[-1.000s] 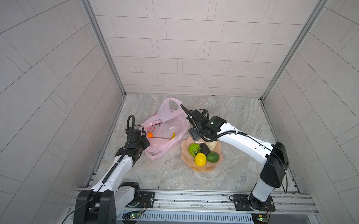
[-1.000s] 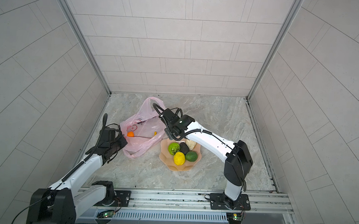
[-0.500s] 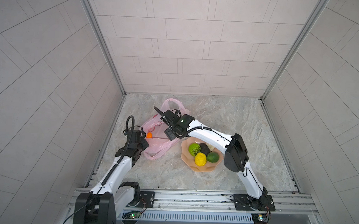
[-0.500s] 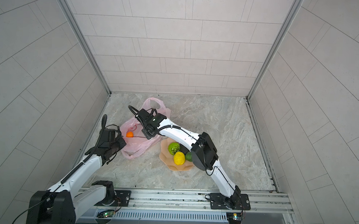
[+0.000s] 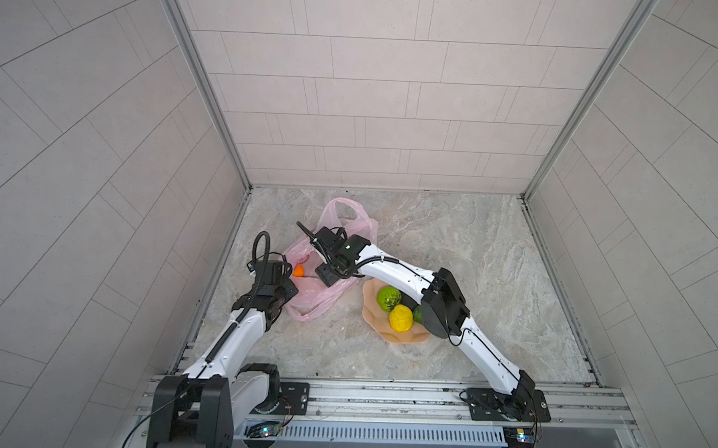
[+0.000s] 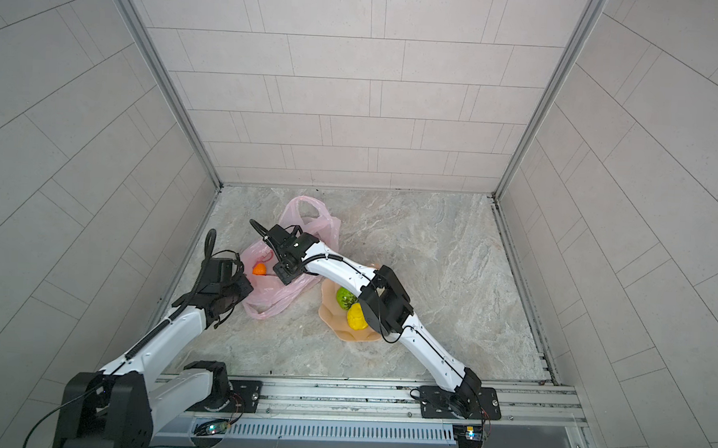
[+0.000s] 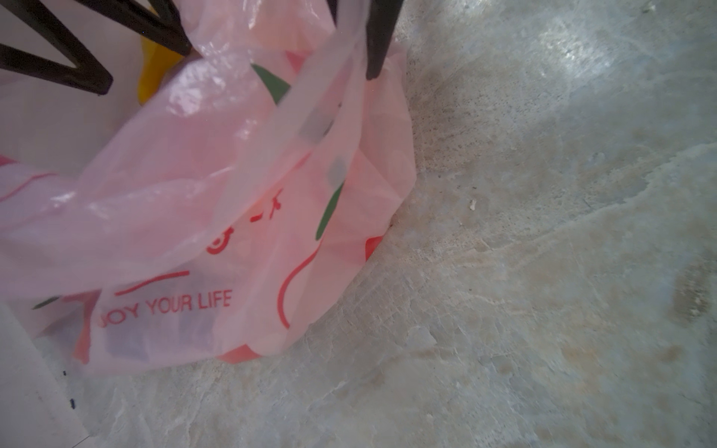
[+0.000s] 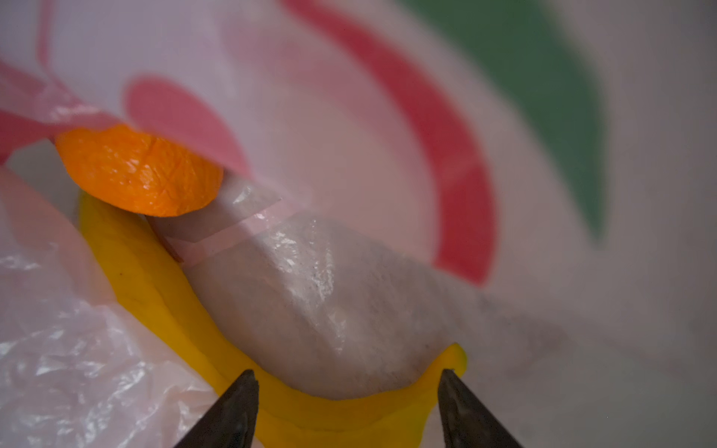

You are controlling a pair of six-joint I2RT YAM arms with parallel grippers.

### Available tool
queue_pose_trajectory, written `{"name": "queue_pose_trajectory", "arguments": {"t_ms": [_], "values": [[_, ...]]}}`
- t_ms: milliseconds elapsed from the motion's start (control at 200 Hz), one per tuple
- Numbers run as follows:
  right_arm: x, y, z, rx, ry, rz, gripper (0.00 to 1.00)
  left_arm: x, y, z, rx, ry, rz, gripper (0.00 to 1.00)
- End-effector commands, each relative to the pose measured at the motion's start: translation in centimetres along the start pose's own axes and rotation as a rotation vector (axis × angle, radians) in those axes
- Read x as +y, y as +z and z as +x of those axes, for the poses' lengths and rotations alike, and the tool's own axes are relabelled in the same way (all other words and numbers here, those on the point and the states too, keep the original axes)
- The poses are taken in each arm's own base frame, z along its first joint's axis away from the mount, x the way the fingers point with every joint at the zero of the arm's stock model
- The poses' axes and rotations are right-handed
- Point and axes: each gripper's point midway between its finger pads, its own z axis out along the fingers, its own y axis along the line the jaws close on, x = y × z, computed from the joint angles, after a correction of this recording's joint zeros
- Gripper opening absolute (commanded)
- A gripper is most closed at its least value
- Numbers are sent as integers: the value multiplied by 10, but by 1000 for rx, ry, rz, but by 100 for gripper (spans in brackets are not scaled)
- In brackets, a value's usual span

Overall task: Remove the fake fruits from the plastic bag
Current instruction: 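Reach the right gripper into the bag and grasp the orange tangerine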

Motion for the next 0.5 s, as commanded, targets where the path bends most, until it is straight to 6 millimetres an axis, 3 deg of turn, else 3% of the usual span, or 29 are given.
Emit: {"name": "queue_pose_trajectory", "arguments": {"t_ms": [0,75,205,370,495], "values": [[23,-2,2,1,-61,-33,72,11,3,4,15,-14,-46,0],[34,-5,8,10,-98,-40,72,11,4,6,25,-18,-46,5],[52,-11,14,-3,-145,-56,74,8,8,8,46,-20,-33,37],[67,-12,19,-10,-173,-64,76,0,10,11,66,-24,17,62],[70,-13,16,-20,-166,-72,77,3,13,14,79,-25,4,70]]}}
